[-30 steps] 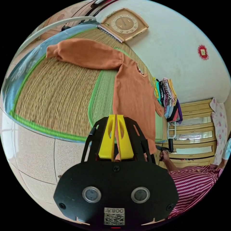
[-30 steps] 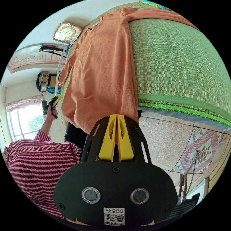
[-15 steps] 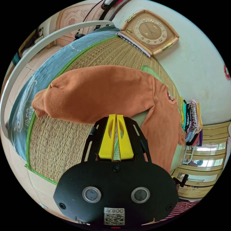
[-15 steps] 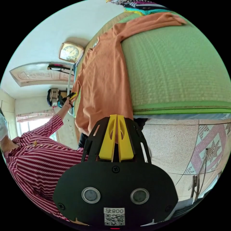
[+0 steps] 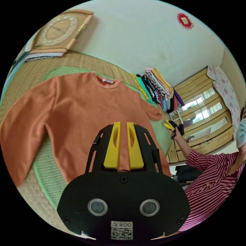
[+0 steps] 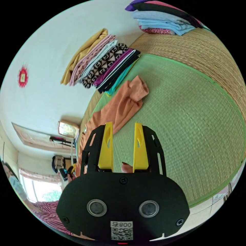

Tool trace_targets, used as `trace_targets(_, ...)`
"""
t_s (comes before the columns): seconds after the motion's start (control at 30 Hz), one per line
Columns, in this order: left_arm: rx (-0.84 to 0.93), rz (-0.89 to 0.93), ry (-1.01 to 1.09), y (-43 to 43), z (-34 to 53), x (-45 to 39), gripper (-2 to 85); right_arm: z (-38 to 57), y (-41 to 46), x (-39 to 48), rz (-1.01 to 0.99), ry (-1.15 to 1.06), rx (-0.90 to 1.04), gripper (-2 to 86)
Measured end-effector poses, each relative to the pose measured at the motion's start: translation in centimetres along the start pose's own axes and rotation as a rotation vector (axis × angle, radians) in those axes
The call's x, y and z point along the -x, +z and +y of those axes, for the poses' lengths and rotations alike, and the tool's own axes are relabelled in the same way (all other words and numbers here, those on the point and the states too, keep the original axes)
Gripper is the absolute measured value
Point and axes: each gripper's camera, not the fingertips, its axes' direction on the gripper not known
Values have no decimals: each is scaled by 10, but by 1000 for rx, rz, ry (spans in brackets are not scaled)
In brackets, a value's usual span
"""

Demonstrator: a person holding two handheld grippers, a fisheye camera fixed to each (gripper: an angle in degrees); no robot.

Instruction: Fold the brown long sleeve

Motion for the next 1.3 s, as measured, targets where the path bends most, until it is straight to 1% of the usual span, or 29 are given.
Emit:
trace_targets(0.07, 61, 72, 51, 45, -13, -10, 34, -16, 3, -7, -26, 42, -18, 137)
trace_targets(0.17, 113, 153, 92, 89, -20, -18, 35, -35, 7, -18, -53, 93, -37, 138)
trace_targets(0.27, 153, 182, 126, 117, -23, -22, 35, -47, 5, -30, -70, 131, -50, 132)
trace_targets(0.43, 177, 234, 119, 137, -26, -8, 31, -53, -2, -45, -123, 156, -63, 97)
trace_targets(0.57, 150, 263, 101, 130, -35, 10, 30, -49, -14, -55, -172, 171, -72, 75)
trace_targets(0.67, 109, 285, 97, 116, -47, 23, 31, -38, -36, -45, -263, 100, -127, 65)
trace_targets(0.77, 48, 328, 95, 97, -60, 34, 37, -22, -58, -15, -381, -15, -168, 57)
trace_targets(0.83, -2, 365, 96, 83, -69, 39, 43, -6, -67, 23, -495, -126, -177, 54)
trace_targets(0.97, -98, 455, 115, 53, -90, 47, 72, 27, -57, 103, -610, -338, -82, 51)
trace_targets(1.03, -105, 483, 101, 51, -103, 54, 91, 57, -39, 143, -673, -425, -7, 48)
trace_targets(1.07, -93, 524, 81, 54, -113, 60, 105, 65, -32, 150, -686, -442, 16, 47)
trace_targets(1.17, -80, 661, 46, 61, -130, 73, 107, 100, 0, 172, -728, -475, 122, 45)
trace_targets(1.2, -87, 666, 41, 59, -132, 75, 106, 110, 10, 175, -733, -473, 153, 45)
trace_targets(1.3, -121, 705, 53, 36, -135, 88, 102, 120, 15, 167, -823, -427, 149, 43)
